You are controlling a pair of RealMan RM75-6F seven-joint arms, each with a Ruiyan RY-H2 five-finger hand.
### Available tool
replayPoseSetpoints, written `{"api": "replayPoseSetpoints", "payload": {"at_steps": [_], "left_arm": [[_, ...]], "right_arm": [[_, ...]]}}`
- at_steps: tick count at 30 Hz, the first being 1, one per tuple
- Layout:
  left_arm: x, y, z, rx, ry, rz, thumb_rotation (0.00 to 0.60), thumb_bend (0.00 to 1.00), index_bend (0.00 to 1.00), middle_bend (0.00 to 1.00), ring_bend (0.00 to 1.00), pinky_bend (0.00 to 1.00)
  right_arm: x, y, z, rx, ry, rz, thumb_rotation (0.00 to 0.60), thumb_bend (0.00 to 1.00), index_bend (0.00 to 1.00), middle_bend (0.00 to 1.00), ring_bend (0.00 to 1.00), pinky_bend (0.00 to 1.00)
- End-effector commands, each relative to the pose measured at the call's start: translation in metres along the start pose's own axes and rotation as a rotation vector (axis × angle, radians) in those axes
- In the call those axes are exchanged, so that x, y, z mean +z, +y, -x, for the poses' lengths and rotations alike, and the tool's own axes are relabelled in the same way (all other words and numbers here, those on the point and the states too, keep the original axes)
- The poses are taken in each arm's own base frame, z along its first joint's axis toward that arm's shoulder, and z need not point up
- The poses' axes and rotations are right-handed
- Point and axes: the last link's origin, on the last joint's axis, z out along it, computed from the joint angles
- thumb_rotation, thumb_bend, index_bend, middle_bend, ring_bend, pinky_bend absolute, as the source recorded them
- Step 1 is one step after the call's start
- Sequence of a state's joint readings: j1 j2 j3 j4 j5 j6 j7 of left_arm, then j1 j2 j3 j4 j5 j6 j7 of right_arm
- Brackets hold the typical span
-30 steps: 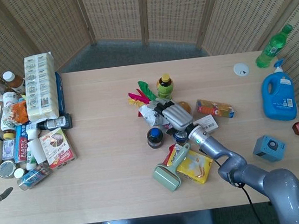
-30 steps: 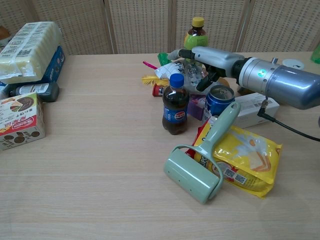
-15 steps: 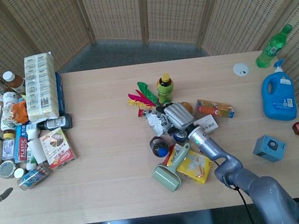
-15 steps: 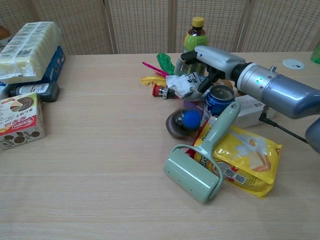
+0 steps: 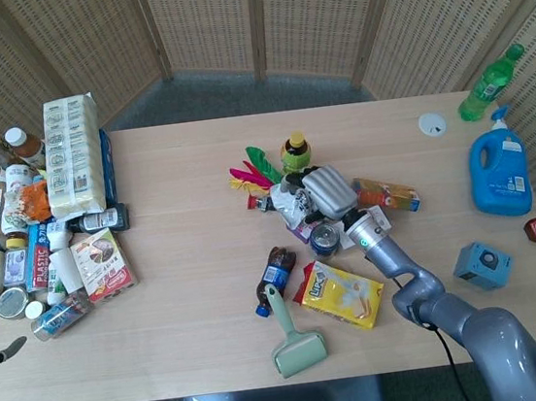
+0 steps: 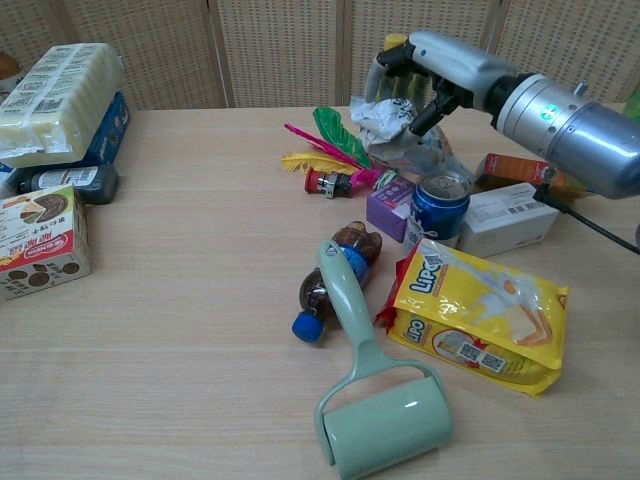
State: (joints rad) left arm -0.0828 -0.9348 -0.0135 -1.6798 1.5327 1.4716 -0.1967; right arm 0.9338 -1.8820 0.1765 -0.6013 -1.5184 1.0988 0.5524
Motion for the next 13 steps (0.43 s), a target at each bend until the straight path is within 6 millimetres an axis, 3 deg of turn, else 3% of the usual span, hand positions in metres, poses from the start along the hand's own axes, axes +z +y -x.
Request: {"api": "replayPoseSetpoints", "payload": {"at_steps": [1,13], "left_arm": [[0.000,0.000,0.000,-0.002,0.000,0.003,0.600,0.00,0.00,0.00,0.00,0.00],[-0.004,0.004,-0.006,-0.025,0.008,0.028,0.600,0.00,0.00,0.00,0.00,0.00]], "right_arm": [[0.002,-0.003,-0.024,-0.023,0.050,-0.015,0.600,0.03,0.43,0.61,0.47,0.53],[0.003,-0.030,-0.085,-0.052,0.150,-0.050,0.600,0.03,0.44,0.62,0.48,0.54]]}}
